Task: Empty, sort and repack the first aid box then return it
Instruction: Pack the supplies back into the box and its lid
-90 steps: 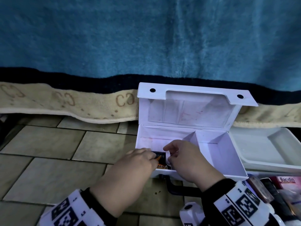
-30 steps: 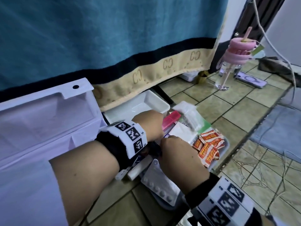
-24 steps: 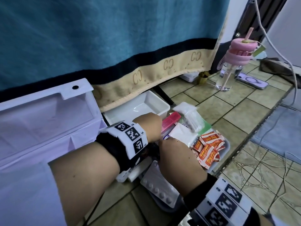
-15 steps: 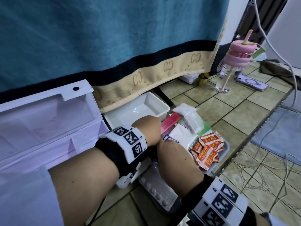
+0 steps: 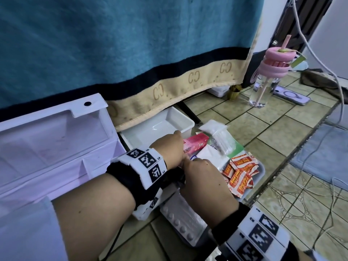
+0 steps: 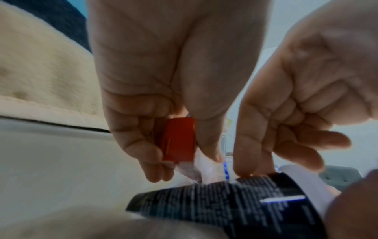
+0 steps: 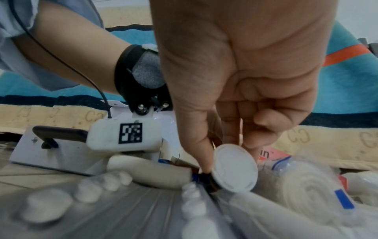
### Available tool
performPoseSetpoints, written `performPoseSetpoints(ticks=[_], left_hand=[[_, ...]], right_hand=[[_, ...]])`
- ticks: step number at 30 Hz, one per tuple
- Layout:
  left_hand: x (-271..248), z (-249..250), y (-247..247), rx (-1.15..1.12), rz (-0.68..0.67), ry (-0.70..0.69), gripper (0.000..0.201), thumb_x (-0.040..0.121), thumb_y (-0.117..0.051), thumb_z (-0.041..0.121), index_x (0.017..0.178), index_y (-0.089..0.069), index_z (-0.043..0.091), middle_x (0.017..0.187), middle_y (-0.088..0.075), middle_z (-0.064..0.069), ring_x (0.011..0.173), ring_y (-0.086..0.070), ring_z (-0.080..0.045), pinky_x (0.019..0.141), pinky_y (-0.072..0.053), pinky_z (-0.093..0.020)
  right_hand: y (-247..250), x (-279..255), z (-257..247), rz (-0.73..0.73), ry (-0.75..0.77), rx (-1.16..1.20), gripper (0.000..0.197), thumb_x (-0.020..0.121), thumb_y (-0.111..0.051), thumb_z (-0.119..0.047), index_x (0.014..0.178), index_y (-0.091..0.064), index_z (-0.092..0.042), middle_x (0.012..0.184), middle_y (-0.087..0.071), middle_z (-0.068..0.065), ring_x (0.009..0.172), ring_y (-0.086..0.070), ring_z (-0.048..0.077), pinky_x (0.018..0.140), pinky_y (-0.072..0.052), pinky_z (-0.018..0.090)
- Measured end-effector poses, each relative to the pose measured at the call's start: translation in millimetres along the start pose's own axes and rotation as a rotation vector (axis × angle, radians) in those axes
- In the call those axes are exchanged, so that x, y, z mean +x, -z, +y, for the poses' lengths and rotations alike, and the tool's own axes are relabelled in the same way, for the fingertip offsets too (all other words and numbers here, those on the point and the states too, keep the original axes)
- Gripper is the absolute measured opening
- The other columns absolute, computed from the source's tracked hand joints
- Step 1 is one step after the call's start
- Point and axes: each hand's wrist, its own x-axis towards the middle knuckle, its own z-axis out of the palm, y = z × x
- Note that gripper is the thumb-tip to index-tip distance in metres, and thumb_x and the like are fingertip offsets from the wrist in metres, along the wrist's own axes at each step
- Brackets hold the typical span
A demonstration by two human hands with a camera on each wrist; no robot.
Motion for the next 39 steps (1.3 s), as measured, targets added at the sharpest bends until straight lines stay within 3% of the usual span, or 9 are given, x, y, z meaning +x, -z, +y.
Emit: performPoseSetpoints(ticks=[4, 13, 17, 21, 25, 29, 32, 34, 39], left_hand=[[1, -6, 7, -0.065, 0.037, 0.016, 0.041, 0.089, -0.062, 0.035, 0.113, -0.046, 0.006, 0.103, -0.058, -0.008, 0.080, -0.045, -0.020, 0.067, -0.034, -0.027], [-44, -33, 45, -0.287, 0.251, 0.113, 0.041, 0.086, -0.062, 0.043, 0.115, -0.052, 0.016, 0.096, -0.059, -0.001, 0.078, -0.052, -0.018, 0.063, -0.036, -0.028], [-92, -58, 73, -0.437, 0.317, 0.121, 0.022, 0.085, -0.065, 0.037, 0.098, -0.056, 0.021, 0.076, -0.059, 0.007, 0.061, -0.050, -0.006, 0.051, -0.034, -0.019], [-147, -96, 94, -0.454, 0.355, 0.198, 0.016, 0.085, -0.064, 0.036, 0.094, -0.056, 0.025, 0.074, -0.063, 0.003, 0.066, -0.056, -0.016, 0.065, -0.044, -0.032], [-202, -137, 96, -0.323, 0.422, 0.373, 0.013, 0.086, -0.062, 0.034, 0.097, -0.057, 0.030, 0.079, -0.064, 0.007, 0.073, -0.060, -0.013, 0.072, -0.048, -0.037], [-242, -168, 82, -0.337, 0.488, 0.454, 0.014, 0.085, -0.064, 0.024, 0.094, -0.057, 0.032, 0.082, -0.060, 0.011, 0.077, -0.057, -0.005, 0.071, -0.045, -0.030], [-257, -185, 63, -0.327, 0.499, 0.551, 0.014, 0.086, -0.064, 0.021, 0.098, -0.059, 0.026, 0.093, -0.062, 0.007, 0.084, -0.058, -0.010, 0.076, -0.045, -0.026], [-260, -193, 49, -0.261, 0.503, 0.587, 0.019, 0.087, -0.062, 0.019, 0.106, -0.058, 0.023, 0.102, -0.058, 0.005, 0.092, -0.056, -0.014, 0.085, -0.045, -0.032], [-258, -204, 25, -0.221, 0.437, 0.590, 0.022, 0.090, -0.058, 0.021, 0.111, -0.054, 0.025, 0.106, -0.055, 0.007, 0.096, -0.053, -0.012, 0.083, -0.040, -0.026]], right_hand=[[1, 2, 1, 0.026, -0.006, 0.043, 0.031, 0.084, -0.058, -0.020, 0.114, -0.055, -0.015, 0.107, -0.058, 0.007, 0.101, -0.051, 0.025, 0.078, -0.039, 0.029], [25, -3, -8, 0.180, -0.045, 0.326, 0.027, 0.077, -0.061, -0.014, 0.104, -0.065, -0.015, 0.103, -0.048, -0.002, 0.089, -0.058, 0.019, 0.078, -0.047, 0.027], [47, -2, -16, 0.355, -0.030, 0.380, 0.029, 0.076, -0.063, -0.020, 0.104, -0.066, -0.019, 0.105, -0.052, -0.004, 0.084, -0.055, 0.012, 0.071, -0.038, 0.018], [64, 5, -41, 0.417, 0.010, 0.505, 0.020, 0.072, -0.063, -0.021, 0.091, -0.067, -0.028, 0.092, -0.055, -0.006, 0.071, -0.052, 0.006, 0.061, -0.035, 0.001], [55, 10, -84, 0.193, 0.098, 0.744, 0.014, 0.071, -0.062, -0.023, 0.082, -0.064, -0.031, 0.084, -0.065, -0.009, 0.071, -0.064, 0.012, 0.057, -0.040, 0.016], [21, 13, -129, -0.031, 0.193, 0.864, 0.010, 0.071, -0.062, -0.022, 0.078, -0.063, -0.030, 0.073, -0.065, -0.011, 0.059, -0.058, 0.007, 0.051, -0.037, 0.012], [-7, 19, -154, -0.327, 0.106, 1.122, 0.015, 0.075, -0.065, -0.005, 0.080, -0.066, -0.019, 0.067, -0.061, -0.002, 0.062, -0.057, 0.017, 0.064, -0.046, 0.027], [-20, 24, -167, -0.464, 0.050, 1.230, 0.017, 0.077, -0.065, 0.002, 0.079, -0.067, -0.015, 0.068, -0.060, 0.003, 0.062, -0.060, 0.018, 0.072, -0.049, 0.036], [-41, 33, -192, -0.505, 0.157, 1.100, 0.013, 0.067, -0.068, -0.010, 0.074, -0.066, -0.021, 0.065, -0.059, 0.003, 0.059, -0.056, 0.020, 0.067, -0.048, 0.035]])
